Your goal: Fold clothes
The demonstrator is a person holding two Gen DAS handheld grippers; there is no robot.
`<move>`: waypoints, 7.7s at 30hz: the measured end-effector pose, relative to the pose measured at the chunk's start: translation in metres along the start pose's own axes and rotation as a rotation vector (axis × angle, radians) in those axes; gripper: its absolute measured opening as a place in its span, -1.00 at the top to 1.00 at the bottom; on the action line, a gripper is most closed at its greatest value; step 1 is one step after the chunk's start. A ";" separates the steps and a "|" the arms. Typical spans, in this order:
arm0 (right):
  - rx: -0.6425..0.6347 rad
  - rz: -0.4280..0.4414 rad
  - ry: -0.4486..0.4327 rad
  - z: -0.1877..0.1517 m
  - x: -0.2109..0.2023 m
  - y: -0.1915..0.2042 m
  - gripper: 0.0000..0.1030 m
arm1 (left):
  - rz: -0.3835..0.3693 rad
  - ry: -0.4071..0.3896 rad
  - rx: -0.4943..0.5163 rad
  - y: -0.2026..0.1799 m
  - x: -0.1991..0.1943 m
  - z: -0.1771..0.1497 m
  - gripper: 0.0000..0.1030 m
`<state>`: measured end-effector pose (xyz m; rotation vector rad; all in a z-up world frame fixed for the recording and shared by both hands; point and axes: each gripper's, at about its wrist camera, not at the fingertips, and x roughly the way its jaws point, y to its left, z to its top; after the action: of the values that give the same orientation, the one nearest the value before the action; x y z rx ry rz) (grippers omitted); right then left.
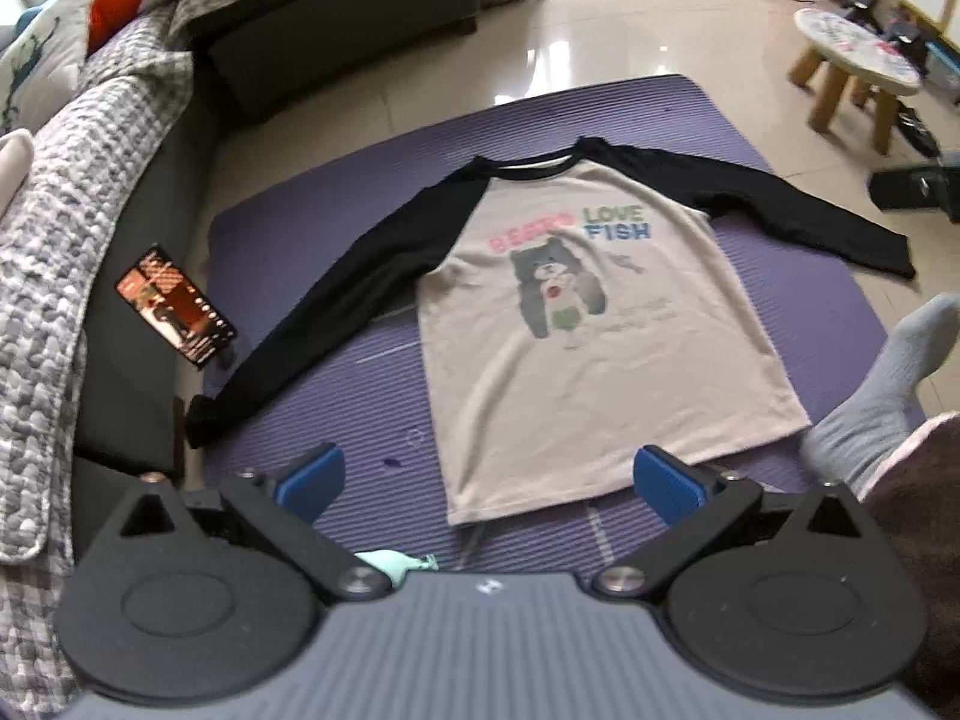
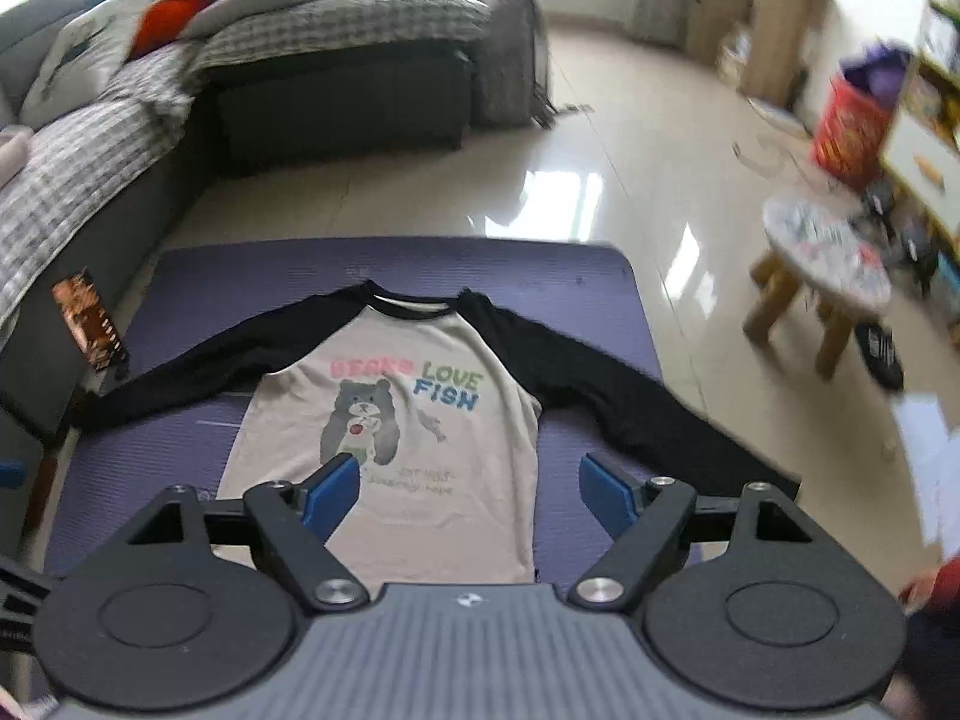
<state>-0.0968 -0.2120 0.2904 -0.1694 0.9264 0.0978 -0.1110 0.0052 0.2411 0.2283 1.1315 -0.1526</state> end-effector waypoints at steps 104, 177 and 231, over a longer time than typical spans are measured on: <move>-0.347 0.317 0.139 -0.181 0.279 -0.004 -0.98 | -0.293 -0.172 0.144 0.062 0.274 -0.112 -0.67; -0.358 0.290 -0.008 -0.137 0.301 -0.053 0.04 | -0.205 -0.296 0.052 -0.065 0.309 0.003 -0.41; -0.445 0.350 -0.224 0.018 0.339 0.230 -0.54 | 0.344 -0.150 -0.340 0.286 0.296 -0.094 -0.80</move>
<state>0.0840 0.0213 0.0053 -0.3982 0.6923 0.6377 -0.0018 0.3036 -0.0363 0.1028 0.9362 0.3215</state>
